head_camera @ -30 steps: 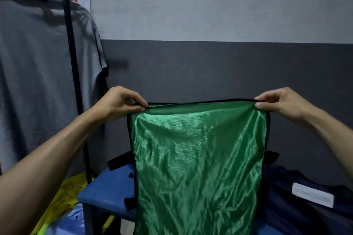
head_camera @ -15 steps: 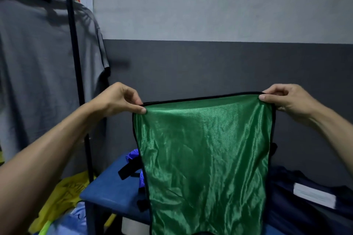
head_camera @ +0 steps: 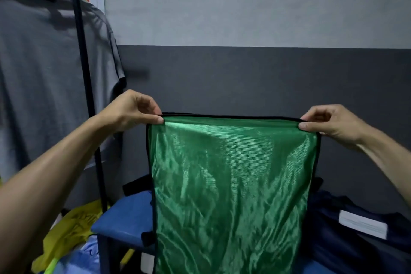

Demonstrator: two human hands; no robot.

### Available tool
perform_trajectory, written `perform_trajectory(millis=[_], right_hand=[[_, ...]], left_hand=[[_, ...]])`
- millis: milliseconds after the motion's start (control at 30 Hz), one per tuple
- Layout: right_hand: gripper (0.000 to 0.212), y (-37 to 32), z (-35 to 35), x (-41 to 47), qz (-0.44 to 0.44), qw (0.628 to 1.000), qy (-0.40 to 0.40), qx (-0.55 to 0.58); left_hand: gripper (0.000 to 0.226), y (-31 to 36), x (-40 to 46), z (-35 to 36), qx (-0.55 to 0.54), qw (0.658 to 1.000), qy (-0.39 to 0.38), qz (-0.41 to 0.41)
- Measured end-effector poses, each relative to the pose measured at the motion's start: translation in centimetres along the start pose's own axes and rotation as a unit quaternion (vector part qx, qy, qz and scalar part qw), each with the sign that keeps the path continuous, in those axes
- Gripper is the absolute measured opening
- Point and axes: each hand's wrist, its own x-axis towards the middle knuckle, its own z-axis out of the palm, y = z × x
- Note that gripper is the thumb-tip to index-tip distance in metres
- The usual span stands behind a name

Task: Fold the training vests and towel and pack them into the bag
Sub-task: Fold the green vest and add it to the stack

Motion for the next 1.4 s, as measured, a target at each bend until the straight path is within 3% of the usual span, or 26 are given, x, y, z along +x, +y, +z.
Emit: perform_trajectory(millis=[200, 467, 567, 667, 833, 1000, 1100, 1167, 1300, 1400], right_hand=[[0.038, 0.9, -0.5, 0.1, -0.022, 0.999, 0.009, -0.031], [0.012, 0.4, 0.0, 0.5, 0.019, 0.998, 0.029, -0.048], [0.010, 0.1, 0.3, 0.3, 0.030, 0.999, 0.010, -0.008], [0.010, -0.2, 0.3, 0.1, 0.017, 0.999, -0.008, 0.046], [0.017, 0.7, -0.4, -0.1, 0.018, 0.989, -0.052, 0.134], [0.039, 1.8, 2.0, 0.6, 0.126, 0.985, -0.045, 0.110], [0.014, 2.4, 5.2, 1.7, 0.189, 0.976, 0.010, 0.104], [0.021, 2.3, 7.2, 2.5, 0.202, 0.971, 0.031, 0.123], [0.018, -1.5, 12.6, 2.8, 0.127, 0.985, -0.008, 0.118], [0.022, -3.3, 15.2, 2.4, 0.067, 0.994, 0.020, 0.079]], left_hand=[[0.008, -0.1, -0.2, 0.3, -0.034, 0.999, 0.040, 0.003], [0.021, 0.0, -0.3, 0.4, 0.026, 0.999, 0.012, 0.030], [0.016, 0.5, -0.6, 0.0, 0.060, 0.998, -0.035, 0.007], [0.016, 0.6, -1.2, -0.7, -0.018, 0.994, -0.108, -0.025], [0.010, 0.2, -1.4, -1.3, -0.115, 0.977, -0.165, -0.070], [0.014, -1.2, 0.0, 1.4, -0.109, 0.965, -0.160, -0.178], [0.017, -0.3, 0.7, 4.5, -0.032, 0.966, -0.130, -0.221], [0.016, 2.0, 1.1, 6.9, -0.065, 0.968, -0.142, -0.198], [0.016, 7.0, 2.0, 10.5, -0.155, 0.960, -0.172, -0.159], [0.010, 9.0, 2.1, 11.9, -0.180, 0.954, -0.166, -0.171]])
